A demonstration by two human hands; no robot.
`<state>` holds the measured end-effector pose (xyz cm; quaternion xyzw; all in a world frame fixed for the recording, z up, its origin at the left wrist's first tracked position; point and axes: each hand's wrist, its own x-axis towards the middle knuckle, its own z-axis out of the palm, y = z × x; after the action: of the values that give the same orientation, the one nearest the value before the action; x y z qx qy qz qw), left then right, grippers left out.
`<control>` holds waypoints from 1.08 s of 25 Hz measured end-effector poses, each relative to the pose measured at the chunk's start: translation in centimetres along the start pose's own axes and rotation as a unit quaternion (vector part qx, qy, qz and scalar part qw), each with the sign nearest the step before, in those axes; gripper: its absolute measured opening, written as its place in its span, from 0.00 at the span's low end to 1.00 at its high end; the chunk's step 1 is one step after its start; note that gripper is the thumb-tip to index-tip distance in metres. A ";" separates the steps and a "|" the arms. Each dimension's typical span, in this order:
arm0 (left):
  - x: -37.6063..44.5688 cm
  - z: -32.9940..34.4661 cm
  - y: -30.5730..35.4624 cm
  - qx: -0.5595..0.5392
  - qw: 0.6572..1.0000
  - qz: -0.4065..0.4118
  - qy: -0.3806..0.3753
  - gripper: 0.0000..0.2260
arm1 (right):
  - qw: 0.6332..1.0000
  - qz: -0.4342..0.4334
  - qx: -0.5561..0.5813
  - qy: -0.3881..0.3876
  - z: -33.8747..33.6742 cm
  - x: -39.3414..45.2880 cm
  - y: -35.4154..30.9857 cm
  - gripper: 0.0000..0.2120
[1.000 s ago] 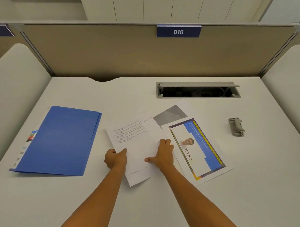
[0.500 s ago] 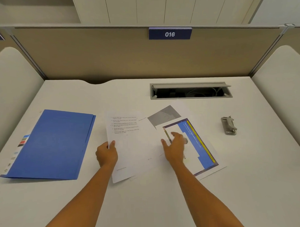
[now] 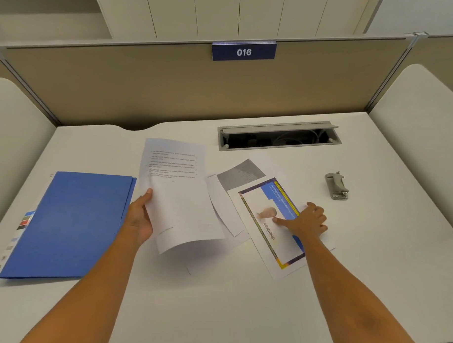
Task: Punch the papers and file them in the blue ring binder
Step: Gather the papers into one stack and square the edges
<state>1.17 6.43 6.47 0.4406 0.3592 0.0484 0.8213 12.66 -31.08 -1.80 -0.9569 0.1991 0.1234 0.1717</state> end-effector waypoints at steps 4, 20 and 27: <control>-0.3 -0.1 1.2 -0.054 0.996 0.021 -0.063 0.13 | 0.999 0.017 -0.033 -0.029 -0.8 0.5 0.1 0.55; 0.6 0.2 -3.7 0.143 0.985 -0.082 -0.045 0.12 | 0.975 0.000 0.213 0.062 -1.1 0.7 1.4 0.13; 1.5 0.3 -6.6 0.193 0.979 -0.056 0.010 0.05 | 0.916 0.031 0.393 0.078 -1.6 1.3 1.6 0.16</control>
<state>0.89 2.80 0.78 0.5697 0.3938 -0.0637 0.7185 13.44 -33.52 -1.20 -0.8124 0.2735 -0.0342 0.5138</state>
